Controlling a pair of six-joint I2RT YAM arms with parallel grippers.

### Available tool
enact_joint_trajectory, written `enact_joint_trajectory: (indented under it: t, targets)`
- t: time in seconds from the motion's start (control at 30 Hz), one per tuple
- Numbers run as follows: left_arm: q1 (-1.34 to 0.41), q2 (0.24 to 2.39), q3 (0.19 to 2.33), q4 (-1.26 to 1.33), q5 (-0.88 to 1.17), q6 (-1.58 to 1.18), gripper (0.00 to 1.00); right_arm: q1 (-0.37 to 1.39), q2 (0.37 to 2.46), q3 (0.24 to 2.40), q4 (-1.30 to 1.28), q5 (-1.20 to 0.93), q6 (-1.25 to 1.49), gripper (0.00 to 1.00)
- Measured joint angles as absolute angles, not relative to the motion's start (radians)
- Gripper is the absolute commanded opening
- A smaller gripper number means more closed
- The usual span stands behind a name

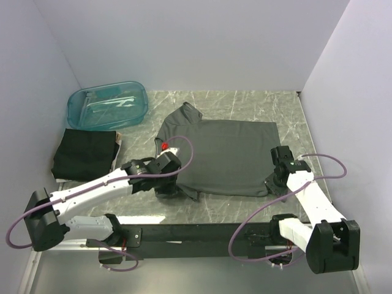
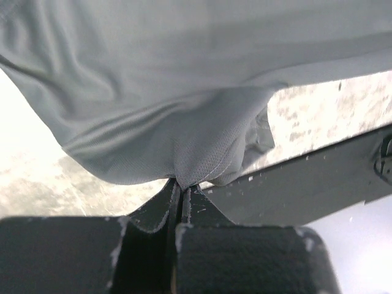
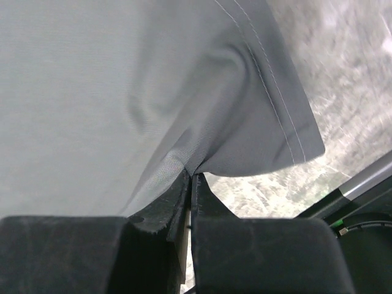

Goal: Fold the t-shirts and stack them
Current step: Fold the tshirt

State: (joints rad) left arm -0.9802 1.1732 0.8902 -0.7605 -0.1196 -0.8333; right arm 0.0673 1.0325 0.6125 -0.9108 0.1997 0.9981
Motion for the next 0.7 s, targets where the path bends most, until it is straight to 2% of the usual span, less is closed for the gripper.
enact_joint_trajectory:
  t: [0.7]
  targets:
    - [-0.745,1.516,1.208,-0.763,-0.241,-0.598,0.01,0.067,1.213,0.863,-0.84,0.255,0.851,0.02]
